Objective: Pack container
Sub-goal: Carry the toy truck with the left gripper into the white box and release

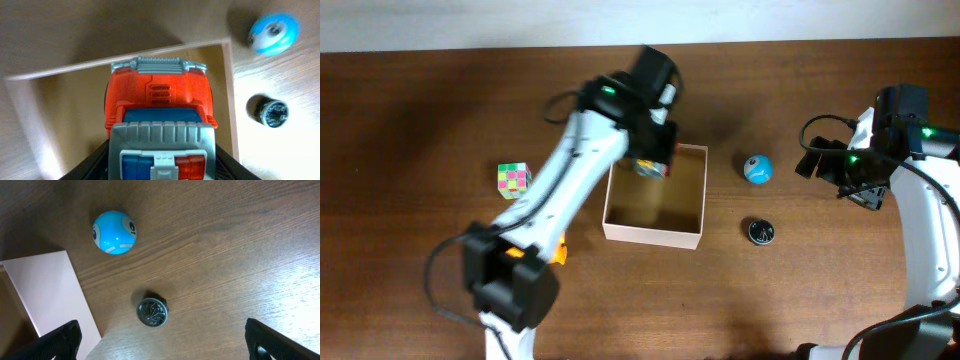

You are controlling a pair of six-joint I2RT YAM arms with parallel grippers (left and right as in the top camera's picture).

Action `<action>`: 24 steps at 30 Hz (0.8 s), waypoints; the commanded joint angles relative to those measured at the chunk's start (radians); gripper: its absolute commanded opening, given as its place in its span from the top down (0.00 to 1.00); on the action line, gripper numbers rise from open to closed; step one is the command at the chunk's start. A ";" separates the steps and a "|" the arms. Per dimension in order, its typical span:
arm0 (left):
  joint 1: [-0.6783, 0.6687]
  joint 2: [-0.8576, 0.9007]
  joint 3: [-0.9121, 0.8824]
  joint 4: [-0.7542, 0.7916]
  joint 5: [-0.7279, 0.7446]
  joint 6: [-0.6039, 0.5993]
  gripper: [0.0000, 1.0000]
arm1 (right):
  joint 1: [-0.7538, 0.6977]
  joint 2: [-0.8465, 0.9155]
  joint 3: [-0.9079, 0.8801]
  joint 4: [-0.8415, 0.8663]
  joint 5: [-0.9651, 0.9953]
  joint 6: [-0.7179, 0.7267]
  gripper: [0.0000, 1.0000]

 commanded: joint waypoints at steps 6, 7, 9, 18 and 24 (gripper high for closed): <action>-0.086 0.212 -0.027 0.055 -0.048 -0.105 0.55 | -0.006 0.006 0.016 0.000 0.013 0.003 0.01; -0.088 0.222 -0.027 0.072 -0.055 -0.106 0.55 | -0.006 0.006 0.016 0.000 0.013 0.003 0.01; -0.091 0.227 -0.027 0.095 -0.079 -0.106 0.55 | -0.006 0.006 0.016 0.000 0.013 0.004 0.01; -0.090 0.210 0.011 0.038 0.008 -0.138 0.15 | -0.006 0.006 0.016 -0.005 0.013 0.000 0.01; -0.090 0.148 0.117 -0.052 -0.035 -0.137 0.14 | -0.006 0.006 0.016 -0.005 0.013 0.000 0.01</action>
